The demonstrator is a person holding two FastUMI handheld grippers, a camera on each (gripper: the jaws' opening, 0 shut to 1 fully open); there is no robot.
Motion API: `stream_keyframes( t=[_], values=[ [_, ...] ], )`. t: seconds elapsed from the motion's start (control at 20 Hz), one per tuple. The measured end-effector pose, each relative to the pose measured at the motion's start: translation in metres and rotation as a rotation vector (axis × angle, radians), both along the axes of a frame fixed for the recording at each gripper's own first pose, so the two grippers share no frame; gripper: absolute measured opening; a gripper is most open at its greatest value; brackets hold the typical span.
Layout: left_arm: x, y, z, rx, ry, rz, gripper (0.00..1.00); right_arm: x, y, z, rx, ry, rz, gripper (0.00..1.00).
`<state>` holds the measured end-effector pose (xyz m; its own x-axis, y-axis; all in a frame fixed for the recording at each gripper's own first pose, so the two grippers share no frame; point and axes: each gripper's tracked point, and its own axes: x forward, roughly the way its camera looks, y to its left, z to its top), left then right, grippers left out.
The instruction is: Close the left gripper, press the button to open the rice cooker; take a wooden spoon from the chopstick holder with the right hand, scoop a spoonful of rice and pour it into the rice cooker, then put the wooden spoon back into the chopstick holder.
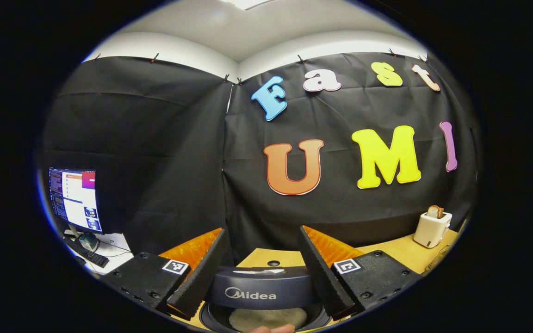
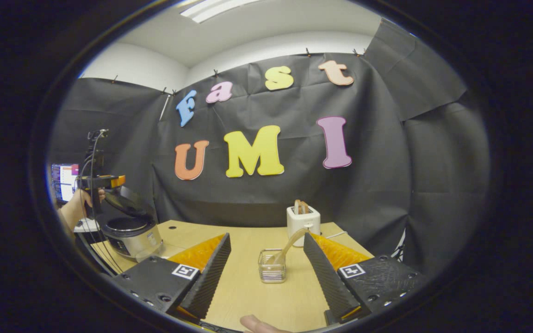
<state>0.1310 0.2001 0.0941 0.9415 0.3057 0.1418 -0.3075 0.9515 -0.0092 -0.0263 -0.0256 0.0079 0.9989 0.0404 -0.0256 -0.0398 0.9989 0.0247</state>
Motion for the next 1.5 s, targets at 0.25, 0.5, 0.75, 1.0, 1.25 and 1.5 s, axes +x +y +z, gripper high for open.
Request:
stream_keyframes(
  t=[0.25,0.5,0.75,1.0,1.25,1.5],
  values=[
    [-0.022,-0.009,-0.04,0.003,0.011,0.002,0.97,-0.002,0.003,-0.001,0.001,0.003,0.012,0.94],
    [-0.032,-0.014,-0.068,-0.018,0.042,-0.005,0.97,-0.004,0.007,-0.005,0.0,0.014,0.024,0.94],
    [-0.038,-0.018,-0.098,-0.033,0.057,0.003,0.97,-0.004,0.007,-0.001,0.017,0.014,0.033,0.94],
    [-0.041,-0.02,-0.117,-0.027,0.085,0.035,0.97,-0.006,0.005,0.002,0.03,0.004,0.038,0.94],
    [-0.043,-0.024,-0.12,-0.02,0.041,0.018,0.97,-0.004,0.003,0.006,0.044,-0.011,0.044,0.91],
    [-0.044,-0.025,-0.129,-0.018,0.022,-0.01,0.97,0.003,0.002,-0.002,0.051,0.011,0.038,0.94]
  ],
)
